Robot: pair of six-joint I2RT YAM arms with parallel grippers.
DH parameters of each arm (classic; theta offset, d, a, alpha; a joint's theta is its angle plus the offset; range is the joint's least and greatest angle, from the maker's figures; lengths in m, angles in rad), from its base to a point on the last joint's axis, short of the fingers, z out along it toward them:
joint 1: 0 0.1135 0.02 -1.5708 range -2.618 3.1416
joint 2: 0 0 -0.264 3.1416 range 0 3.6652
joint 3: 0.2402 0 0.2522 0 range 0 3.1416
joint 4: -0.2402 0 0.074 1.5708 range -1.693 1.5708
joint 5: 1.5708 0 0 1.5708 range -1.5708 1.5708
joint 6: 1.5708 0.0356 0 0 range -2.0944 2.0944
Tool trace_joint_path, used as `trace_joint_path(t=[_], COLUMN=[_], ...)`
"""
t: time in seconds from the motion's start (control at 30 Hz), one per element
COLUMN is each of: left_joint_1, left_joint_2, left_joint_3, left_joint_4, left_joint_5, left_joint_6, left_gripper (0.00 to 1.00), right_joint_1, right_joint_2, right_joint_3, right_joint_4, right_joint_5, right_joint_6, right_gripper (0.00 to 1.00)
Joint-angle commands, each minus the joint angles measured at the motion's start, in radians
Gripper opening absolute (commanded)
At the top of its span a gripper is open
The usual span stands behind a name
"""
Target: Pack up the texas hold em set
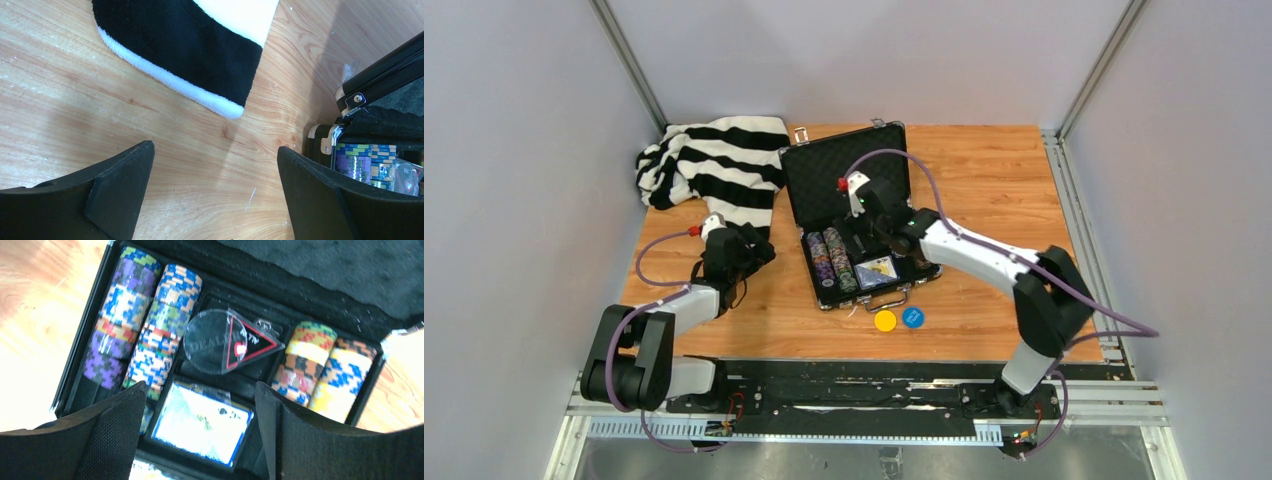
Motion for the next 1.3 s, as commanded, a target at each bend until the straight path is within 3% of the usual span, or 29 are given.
trace_joint_path(t=[0.0, 0.27, 0.43, 1.27], left_joint_1=[0.011, 0.008, 0.000, 0.000], left_joint_2=[-0.007, -0.036, -0.054, -0.024], left_joint_3=[-0.015, -0.020, -0.025, -0.020], left_joint_4=[-0.006, -0.001, 0.009, 0.015], left_joint_5=[0.014, 0.053, 0.064, 0.057], left_joint_6=[0.005, 0.029, 0.035, 0.033], left_gripper=[0.98, 0.98, 0.98, 0.98], right_joint_1=[-0.003, 0.001, 0.002, 0.089], right_joint_2=[-0.178, -0.481, -0.561, -0.451], right_joint_3=[-0.140, -0.491, -0.591, -0.728], right_joint_4=[0.040, -0.043, -0.100, 0.022], right_joint_5=[0.061, 0.175, 0.189, 0.167], right_joint_6=[0.046, 0.167, 0.227, 0.319], right_gripper=[0.78, 0.78, 0.78, 0.77])
